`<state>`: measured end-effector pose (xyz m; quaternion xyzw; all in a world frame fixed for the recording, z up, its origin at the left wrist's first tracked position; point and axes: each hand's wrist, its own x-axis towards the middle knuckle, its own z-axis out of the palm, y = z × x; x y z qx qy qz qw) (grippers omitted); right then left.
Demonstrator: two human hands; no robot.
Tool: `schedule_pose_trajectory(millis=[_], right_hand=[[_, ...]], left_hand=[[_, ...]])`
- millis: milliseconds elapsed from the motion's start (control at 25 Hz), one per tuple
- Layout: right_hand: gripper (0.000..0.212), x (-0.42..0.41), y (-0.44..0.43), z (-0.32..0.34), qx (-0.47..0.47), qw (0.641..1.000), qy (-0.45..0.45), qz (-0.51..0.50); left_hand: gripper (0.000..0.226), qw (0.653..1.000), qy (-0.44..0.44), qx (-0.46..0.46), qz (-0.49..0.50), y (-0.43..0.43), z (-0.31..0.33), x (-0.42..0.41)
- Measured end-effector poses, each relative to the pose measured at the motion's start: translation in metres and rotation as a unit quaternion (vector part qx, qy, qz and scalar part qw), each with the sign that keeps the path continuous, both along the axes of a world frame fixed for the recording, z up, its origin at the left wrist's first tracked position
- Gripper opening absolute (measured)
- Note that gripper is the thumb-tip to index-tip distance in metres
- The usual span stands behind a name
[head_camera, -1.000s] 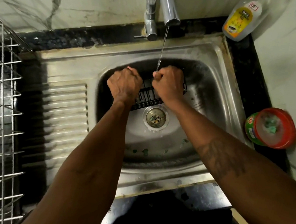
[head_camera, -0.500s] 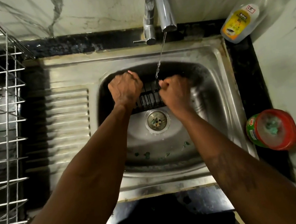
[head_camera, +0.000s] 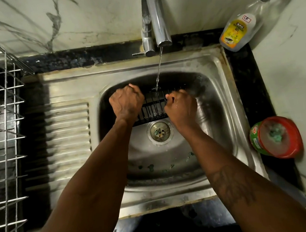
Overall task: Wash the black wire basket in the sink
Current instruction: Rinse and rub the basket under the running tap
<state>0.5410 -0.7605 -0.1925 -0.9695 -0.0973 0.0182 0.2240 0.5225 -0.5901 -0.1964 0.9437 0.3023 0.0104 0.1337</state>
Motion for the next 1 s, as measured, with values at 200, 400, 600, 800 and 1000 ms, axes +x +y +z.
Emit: schedule_pose_trajectory(millis=[200, 400, 600, 800, 1000], right_hand=[[0.013, 0.036, 0.015, 0.012, -0.03, 0.999, 0.027, 0.027], [0.026, -0.009, -0.019, -0.005, 0.005, 1.0, -0.001, 0.013], [0.026, 0.051, -0.005, 0.0, 0.034, 0.999, 0.002, 0.001], [0.023, 0.019, -0.031, -0.01, 0.089, 0.996, -0.001, -0.024], [0.017, 0.044, -0.001, 0.024, 0.027, 0.998, -0.043, 0.044]], left_hand=[[0.059, 1.0, 0.002, -0.012, 0.026, 0.003, 0.003, 0.005], [0.059, 1.0, -0.003, -0.009, -0.012, -0.001, 0.001, -0.002], [0.06, 1.0, -0.006, 0.001, 0.024, -0.001, 0.002, 0.002], [0.062, 0.999, -0.011, -0.029, 0.043, 0.0, -0.001, 0.002], [0.052, 0.983, -0.053, -0.118, 0.132, 0.016, -0.001, -0.003]])
